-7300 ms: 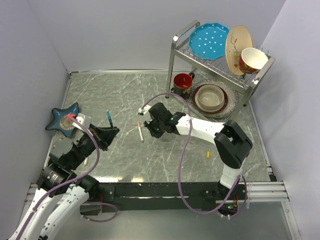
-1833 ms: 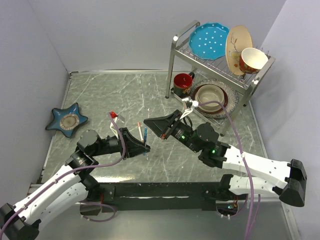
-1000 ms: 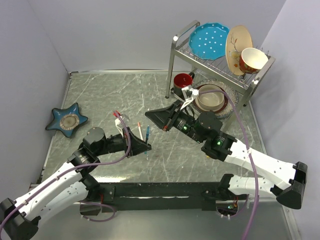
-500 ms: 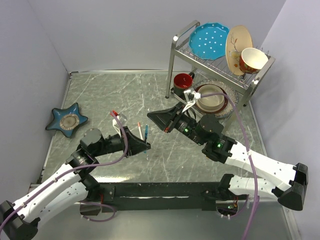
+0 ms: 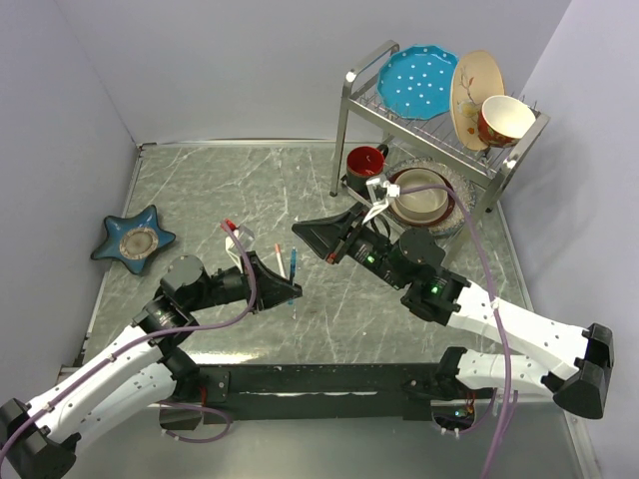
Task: Insert the pens into the pen caps
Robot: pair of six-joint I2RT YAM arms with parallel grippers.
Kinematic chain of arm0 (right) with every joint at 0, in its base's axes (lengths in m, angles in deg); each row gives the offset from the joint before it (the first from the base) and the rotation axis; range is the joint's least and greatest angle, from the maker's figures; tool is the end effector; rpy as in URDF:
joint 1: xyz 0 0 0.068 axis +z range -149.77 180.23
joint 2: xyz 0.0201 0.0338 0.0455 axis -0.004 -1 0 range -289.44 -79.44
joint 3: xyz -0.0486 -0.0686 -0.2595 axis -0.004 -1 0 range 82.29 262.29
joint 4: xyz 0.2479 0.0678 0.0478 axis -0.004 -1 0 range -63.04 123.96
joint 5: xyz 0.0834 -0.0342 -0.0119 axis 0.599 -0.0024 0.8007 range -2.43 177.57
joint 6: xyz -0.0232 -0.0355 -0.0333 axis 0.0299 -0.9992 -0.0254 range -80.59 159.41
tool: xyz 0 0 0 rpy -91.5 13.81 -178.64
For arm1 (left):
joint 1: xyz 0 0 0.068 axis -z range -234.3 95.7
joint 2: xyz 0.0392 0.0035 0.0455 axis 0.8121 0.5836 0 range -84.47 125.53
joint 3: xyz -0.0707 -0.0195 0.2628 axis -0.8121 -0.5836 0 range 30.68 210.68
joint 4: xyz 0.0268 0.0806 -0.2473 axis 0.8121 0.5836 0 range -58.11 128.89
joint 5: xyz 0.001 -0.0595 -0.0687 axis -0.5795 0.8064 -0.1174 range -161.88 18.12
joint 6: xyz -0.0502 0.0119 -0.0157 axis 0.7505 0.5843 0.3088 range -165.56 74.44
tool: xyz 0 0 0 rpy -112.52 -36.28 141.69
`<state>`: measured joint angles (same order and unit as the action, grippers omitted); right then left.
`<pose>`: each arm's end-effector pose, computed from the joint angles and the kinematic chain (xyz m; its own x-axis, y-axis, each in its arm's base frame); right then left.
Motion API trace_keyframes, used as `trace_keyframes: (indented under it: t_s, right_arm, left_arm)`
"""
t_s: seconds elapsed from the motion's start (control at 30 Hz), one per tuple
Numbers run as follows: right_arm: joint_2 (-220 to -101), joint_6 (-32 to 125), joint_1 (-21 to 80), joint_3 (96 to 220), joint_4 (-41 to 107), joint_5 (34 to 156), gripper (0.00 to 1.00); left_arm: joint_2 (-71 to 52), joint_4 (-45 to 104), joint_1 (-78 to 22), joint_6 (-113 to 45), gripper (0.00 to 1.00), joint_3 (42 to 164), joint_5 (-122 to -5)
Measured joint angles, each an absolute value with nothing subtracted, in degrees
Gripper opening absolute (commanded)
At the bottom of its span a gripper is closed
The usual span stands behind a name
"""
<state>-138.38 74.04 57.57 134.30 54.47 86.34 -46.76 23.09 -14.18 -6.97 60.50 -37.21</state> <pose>0.1305 0.2022 0.3954 -0.3676 0.4794 -0.7969 -0.7554 0.3460 0.5565 0.1133 -0.1220 0.3024 -0.5924 -0.1717 -0.7871 0.7618 0.1986 -0.6166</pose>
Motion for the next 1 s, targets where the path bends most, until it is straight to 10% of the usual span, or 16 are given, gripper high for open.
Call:
trace_keyframes:
  t_s: [1.0]
  right_arm:
    - [-140.1,75.1,57.6,131.5,57.6,87.4,0.00]
  left_arm:
    - [-48.4,23.3,-14.2,-7.0,0.01,60.5,-37.3]
